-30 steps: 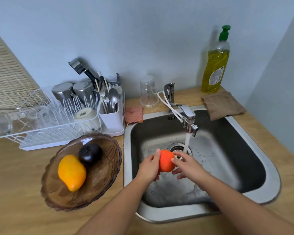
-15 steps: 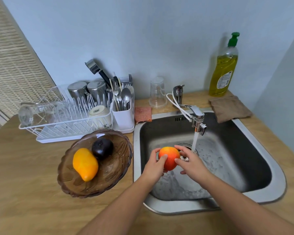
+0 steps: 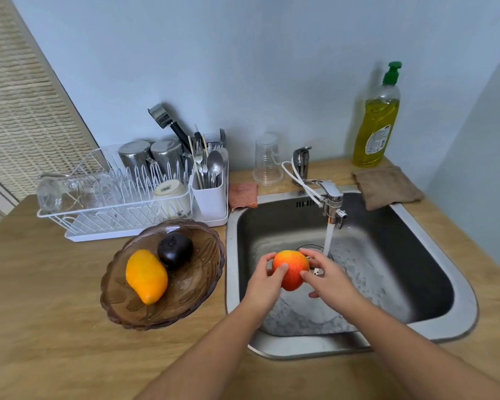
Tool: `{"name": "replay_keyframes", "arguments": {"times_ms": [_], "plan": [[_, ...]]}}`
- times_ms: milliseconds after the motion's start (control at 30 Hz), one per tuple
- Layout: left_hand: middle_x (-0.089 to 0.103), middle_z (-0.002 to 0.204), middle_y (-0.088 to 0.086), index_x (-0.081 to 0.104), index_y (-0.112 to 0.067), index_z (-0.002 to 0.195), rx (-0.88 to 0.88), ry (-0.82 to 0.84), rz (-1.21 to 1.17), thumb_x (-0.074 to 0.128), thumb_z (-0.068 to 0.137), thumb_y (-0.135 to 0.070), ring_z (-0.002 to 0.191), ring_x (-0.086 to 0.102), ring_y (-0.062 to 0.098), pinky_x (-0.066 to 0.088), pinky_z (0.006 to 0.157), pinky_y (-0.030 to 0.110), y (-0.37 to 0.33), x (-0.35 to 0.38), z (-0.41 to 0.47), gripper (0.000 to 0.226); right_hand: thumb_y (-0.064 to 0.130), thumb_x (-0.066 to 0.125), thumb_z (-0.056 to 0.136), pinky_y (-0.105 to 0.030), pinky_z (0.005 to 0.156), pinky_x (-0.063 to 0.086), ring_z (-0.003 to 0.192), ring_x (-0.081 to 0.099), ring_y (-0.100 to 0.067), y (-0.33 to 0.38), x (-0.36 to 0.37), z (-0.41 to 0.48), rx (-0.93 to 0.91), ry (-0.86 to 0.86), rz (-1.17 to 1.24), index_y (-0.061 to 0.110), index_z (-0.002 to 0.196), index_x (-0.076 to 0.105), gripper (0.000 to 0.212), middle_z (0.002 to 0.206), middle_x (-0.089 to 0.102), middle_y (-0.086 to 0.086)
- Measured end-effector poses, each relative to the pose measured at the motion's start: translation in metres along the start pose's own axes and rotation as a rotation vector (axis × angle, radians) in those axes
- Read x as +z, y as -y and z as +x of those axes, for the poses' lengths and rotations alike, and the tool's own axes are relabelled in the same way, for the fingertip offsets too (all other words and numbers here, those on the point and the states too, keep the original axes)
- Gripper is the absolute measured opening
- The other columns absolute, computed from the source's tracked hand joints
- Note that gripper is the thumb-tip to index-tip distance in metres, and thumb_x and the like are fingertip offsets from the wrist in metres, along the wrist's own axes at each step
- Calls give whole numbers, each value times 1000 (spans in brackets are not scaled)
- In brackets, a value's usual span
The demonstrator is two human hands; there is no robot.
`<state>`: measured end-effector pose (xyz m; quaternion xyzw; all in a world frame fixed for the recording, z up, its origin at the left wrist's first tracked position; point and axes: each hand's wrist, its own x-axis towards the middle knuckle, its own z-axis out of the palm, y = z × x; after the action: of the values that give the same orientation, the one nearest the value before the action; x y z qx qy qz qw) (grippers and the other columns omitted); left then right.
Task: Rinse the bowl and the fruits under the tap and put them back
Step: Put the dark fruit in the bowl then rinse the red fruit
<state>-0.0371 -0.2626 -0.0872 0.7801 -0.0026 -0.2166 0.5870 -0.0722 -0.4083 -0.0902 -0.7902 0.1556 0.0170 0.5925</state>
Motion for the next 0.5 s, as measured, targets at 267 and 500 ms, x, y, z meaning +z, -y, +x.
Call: {"name": "replay_keyframes", "arguments": {"times_ms": [267, 500], "plan": [[43, 140, 3, 36, -35, 143, -17, -16, -19, 48, 98, -36, 123, 49, 24, 44, 105, 42, 0, 4, 1, 47, 13, 60, 89, -26, 64, 55, 94, 60, -15, 0, -4, -3, -7, 39, -18, 33, 133, 47, 50, 122, 51, 4], [44, 140, 3, 39, -34, 139, 21, -20, -9, 54, 95, -33, 122, 48, 21, 46, 103, 39, -11, 6, 0, 46, 14, 61, 89, -28, 67, 58, 90, 62, -15, 3, -9, -4, -47, 5, -33, 32, 130, 49, 47, 126, 54, 2]]}}
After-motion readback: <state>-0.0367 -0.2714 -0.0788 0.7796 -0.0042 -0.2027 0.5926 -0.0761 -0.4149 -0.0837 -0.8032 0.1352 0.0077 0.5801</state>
